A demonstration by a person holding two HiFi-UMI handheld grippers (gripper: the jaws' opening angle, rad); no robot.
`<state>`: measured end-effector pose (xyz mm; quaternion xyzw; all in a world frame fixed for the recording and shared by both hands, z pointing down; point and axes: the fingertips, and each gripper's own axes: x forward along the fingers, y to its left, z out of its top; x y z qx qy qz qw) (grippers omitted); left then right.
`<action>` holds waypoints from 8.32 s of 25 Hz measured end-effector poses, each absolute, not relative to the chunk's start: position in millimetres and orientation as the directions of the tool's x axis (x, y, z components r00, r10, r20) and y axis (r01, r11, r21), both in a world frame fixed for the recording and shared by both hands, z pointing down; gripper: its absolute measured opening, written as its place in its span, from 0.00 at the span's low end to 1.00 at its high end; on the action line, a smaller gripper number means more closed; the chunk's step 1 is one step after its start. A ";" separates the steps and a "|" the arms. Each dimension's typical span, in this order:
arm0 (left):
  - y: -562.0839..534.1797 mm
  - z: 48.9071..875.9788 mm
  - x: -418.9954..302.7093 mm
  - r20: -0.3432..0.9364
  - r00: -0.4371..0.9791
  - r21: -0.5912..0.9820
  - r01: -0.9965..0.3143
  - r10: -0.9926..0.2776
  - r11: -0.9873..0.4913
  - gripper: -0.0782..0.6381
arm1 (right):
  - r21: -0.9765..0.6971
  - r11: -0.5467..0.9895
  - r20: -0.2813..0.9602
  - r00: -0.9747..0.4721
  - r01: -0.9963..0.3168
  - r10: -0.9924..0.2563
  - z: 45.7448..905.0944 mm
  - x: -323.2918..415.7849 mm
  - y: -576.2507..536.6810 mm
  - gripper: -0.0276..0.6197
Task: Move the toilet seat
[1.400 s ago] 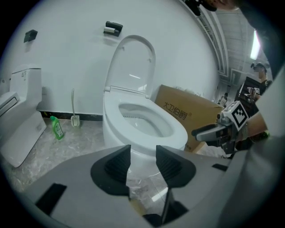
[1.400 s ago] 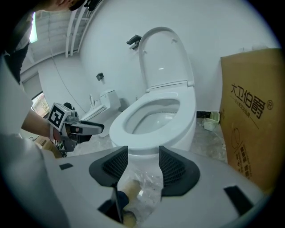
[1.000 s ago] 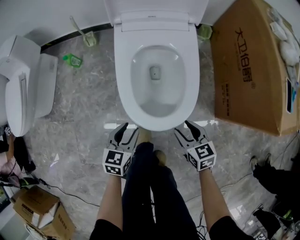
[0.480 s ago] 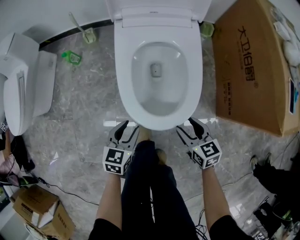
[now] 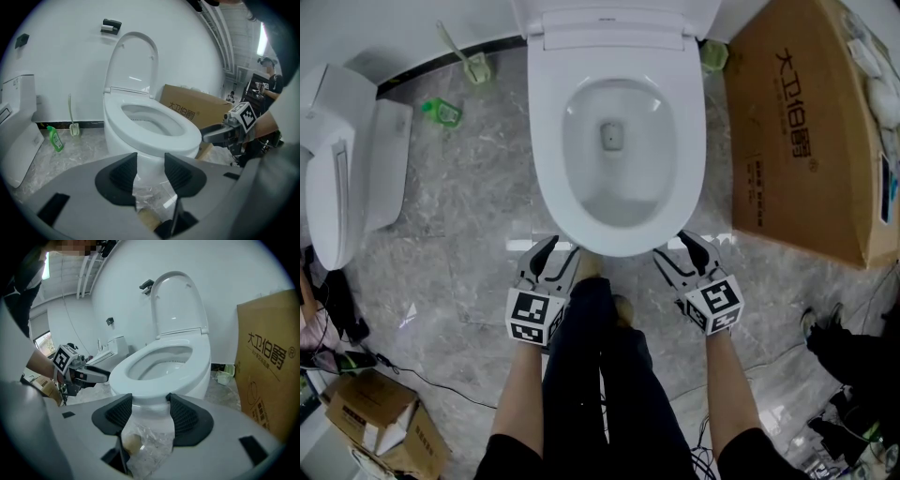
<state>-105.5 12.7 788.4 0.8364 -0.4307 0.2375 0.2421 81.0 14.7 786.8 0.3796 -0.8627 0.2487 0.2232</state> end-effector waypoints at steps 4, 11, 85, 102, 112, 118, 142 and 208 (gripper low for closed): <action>10.5 789.3 -107.8 0.611 0.512 0.196 -0.837 -0.604 -0.511 0.34 | -0.211 0.617 0.592 -0.602 -0.758 -0.536 789.2 80.5 16.4 0.45; 7.7 794.2 -107.3 0.614 0.518 0.166 -0.823 -0.596 -0.544 0.34 | -0.211 0.596 0.578 -0.591 -0.774 -0.563 790.6 80.2 15.9 0.43; -189.1 424.8 -103.5 0.387 0.672 0.141 -0.720 -0.632 -0.679 0.34 | -0.185 0.538 0.275 -0.569 -0.822 -0.775 406.2 68.5 -177.3 0.27; -287.2 368.1 -97.3 0.318 0.598 0.080 -0.790 -0.736 -0.608 0.20 | -0.153 0.545 0.208 -0.566 -0.824 -0.797 348.0 60.5 -284.6 0.14; -343.4 352.4 -99.8 0.331 0.490 0.084 -0.866 -0.806 -0.492 0.18 | -0.149 0.608 0.210 -0.626 -0.779 -0.751 331.5 56.3 -344.8 0.10; -372.2 347.6 -102.1 0.332 0.466 0.085 -0.881 -0.820 -0.466 0.18 | -0.163 0.614 0.208 -0.635 -0.772 -0.744 326.9 54.1 -375.9 0.10; -443.9 343.7 -103.2 0.330 0.363 0.103 -0.931 -0.871 -0.349 0.18 | -0.138 0.643 0.225 -0.656 -0.753 -0.720 323.3 52.8 -453.7 0.09; -280.2 311.0 -135.7 0.250 0.355 0.186 -0.931 -0.901 -0.315 0.11 | -0.077 0.642 0.185 -0.643 -0.763 -0.743 289.2 78.7 -297.4 0.06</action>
